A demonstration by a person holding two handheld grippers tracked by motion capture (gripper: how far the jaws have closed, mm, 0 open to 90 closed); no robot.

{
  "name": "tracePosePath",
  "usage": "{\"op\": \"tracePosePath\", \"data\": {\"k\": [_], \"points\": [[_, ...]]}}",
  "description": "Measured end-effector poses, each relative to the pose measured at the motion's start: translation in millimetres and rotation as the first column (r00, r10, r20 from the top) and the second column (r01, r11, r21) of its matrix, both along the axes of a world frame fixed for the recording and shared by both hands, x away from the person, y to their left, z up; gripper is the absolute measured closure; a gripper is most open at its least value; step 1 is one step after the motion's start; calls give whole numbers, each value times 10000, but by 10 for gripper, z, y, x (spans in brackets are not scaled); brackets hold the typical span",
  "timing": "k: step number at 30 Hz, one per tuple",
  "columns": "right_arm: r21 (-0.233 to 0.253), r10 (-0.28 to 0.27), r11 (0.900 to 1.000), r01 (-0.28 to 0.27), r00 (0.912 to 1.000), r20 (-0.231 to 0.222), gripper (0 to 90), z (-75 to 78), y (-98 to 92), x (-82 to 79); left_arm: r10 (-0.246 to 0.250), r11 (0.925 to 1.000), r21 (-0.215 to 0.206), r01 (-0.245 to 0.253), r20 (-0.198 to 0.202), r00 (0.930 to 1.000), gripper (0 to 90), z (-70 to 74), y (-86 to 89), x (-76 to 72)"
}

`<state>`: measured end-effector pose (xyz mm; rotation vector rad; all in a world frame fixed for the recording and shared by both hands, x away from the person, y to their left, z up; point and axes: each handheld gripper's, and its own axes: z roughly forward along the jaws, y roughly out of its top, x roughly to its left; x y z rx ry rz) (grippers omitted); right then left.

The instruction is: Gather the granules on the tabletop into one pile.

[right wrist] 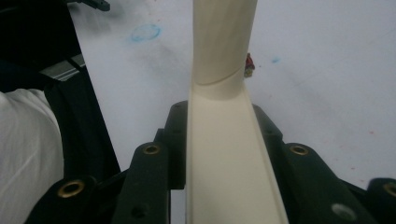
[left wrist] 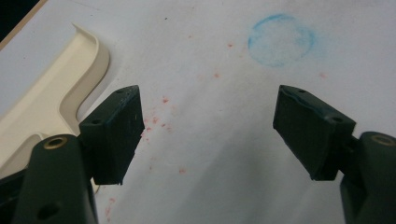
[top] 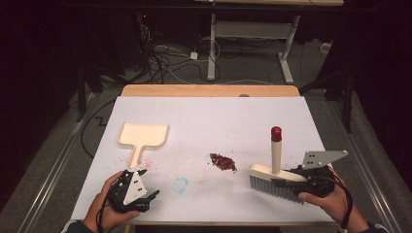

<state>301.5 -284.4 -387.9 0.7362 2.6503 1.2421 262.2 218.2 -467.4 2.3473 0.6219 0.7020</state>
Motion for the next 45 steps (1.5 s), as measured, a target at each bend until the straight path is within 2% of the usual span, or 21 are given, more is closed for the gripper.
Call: {"op": "tracePosePath", "data": {"k": [4,10,12,18,21,22,23,24,25,26,27,29,32,34,36,38,39,40,42,43,45], "points": [[-322,-126,9994,109,9986,-514,670,-100,-35,113,-4,10000,17,4,-17,10000,237,-2,2,1],[-960,-524,9943,468,9971,-560,668,-205,-72,351,45,10000,79,-45,-50,10000,237,-14,-10,2],[-1000,-417,9944,342,9964,-736,655,-218,-85,456,24,10000,94,-24,-73,10000,237,-14,-12,1],[-1710,-86,9852,-113,9933,-1149,568,-317,-143,844,-37,9998,209,41,-172,9998,237,-33,-22,13],[-1410,-72,9899,-150,9878,-1553,494,-408,-220,1048,-58,9997,219,63,-227,9997,237,-43,-27,9],[-1296,-113,9915,-91,9877,-1561,466,-414,-249,1087,-76,9997,220,81,-222,9997,237,-42,-24,8],[-1465,-506,9888,287,9876,-1483,434,-417,-283,1133,-87,9997,243,92,-218,9997,237,-41,-19,7],[-1889,-997,9793,722,9851,-1404,508,-425,-312,1169,-67,9997,226,72,-214,9997,237,-42,-16,6],[-1975,-1264,9750,1021,9854,-1144,499,-430,-349,1194,-44,9998,178,48,-217,9998,237,-45,-15,4],[-1862,-1569,9734,1336,9807,-1164,495,-434,-382,1219,-38,9998,182,42,-219,9998,237,-46,-14,4],[-1875,-2008,9657,1795,9744,-1013,486,-442,-407,1244,-34,9998,184,38,-216,9998,237,-46,-12,3],[-2081,-2963,9390,2739,9513,-848,485,-469,-412,1269,-40,9998,191,44,-223,9997,237,-45,-14,3],[-1853,-3811,9119,3662,9231,-509,486,-506,-336,1283,-83,9996,265,89,-218,9997,237,-42,-18,5],[-1721,-4059,9034,3927,9127,-476,488,-522,-263,1290,-98,9996,278,105,-225,9997,237,-42,-25,9],[-1541,-4257,8980,4122,9023,-676,486,-542,-190,1298,-117,9995,294,124,-234,9997,237,-45,-32,11],[-1839,-4603,8774,4431,8856,-622,492,-580,-83,1315,-142,9994,319,149,-228,9996,238,-48,-37,14],[-1919,-4692,8719,4504,8807,-645,507,-595,-55,1325,-143,9994,323,150,-226,9996,238,-49,-37,15],[-2040,-4843,8625,4631,8723,-675,509,-612,-20,1338,-146,9994,317,153,-229,9996,237,-49,-36,15],[-2393,-5165,8387,4891,8538,-651,521,-652,26,1371,-135,9995,291,142,-252,9996,237,-53,-33,13],[-2438,-5264,8330,4967,8472,-725,517,-677,41,1390,-135,9995,295,142,-258,9996,237,-53,-33,12],[-2514,-5237,8327,4934,8492,-681,523,-673,50,1407,-149,9994,302,157,-267,9995,237,-54,-31,11]]}}
